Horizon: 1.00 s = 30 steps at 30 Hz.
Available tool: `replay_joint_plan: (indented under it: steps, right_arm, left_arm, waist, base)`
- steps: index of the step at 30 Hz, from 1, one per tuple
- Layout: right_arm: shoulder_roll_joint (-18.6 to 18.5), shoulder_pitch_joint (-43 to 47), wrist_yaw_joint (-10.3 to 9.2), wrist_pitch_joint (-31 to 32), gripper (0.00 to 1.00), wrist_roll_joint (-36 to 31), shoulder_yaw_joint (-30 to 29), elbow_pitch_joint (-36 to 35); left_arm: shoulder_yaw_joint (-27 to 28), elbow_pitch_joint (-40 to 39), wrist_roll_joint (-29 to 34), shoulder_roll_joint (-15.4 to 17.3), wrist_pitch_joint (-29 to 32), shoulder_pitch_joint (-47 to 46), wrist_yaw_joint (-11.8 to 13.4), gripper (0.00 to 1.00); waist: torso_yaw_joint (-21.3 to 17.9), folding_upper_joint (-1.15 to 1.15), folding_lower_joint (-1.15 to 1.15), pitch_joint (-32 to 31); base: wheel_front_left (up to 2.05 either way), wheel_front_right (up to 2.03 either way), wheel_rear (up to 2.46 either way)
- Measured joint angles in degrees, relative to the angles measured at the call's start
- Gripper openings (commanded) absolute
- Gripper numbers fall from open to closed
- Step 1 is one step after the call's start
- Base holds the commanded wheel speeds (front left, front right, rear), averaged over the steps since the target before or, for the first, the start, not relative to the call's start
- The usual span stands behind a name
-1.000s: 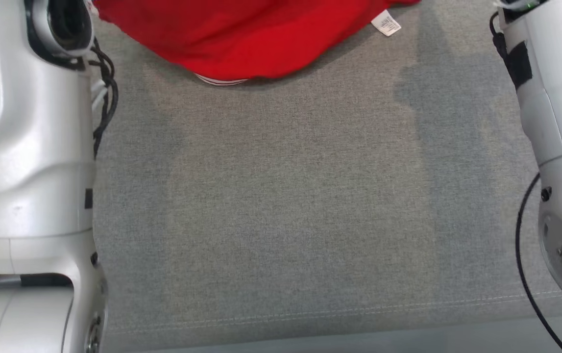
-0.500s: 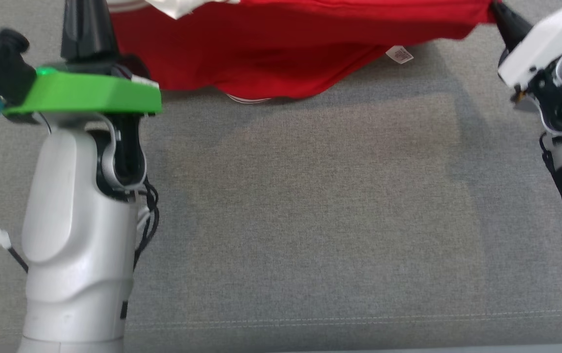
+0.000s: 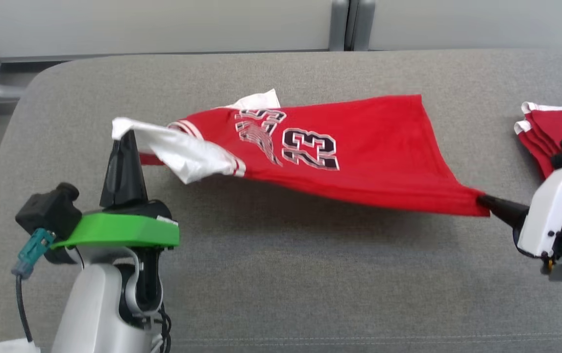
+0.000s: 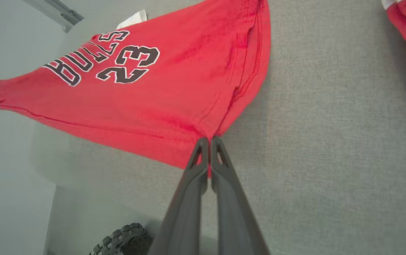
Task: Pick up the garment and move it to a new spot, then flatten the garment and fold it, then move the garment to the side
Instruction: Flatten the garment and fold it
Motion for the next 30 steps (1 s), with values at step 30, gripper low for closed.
replay_joint_plan:
  steps: [30]
  right_arm:
    - [9.3,14.7,0.01,5.3,0.00,-12.7,-7.7,-6.9]
  left_arm:
    - [-1.2,-3.1,0.5,0.8,1.2,20.4,6.8,0.00]
  waist:
    - [0.1,0.00,0.00,-4.9]
  base:
    - [0.00,0.00,0.00]
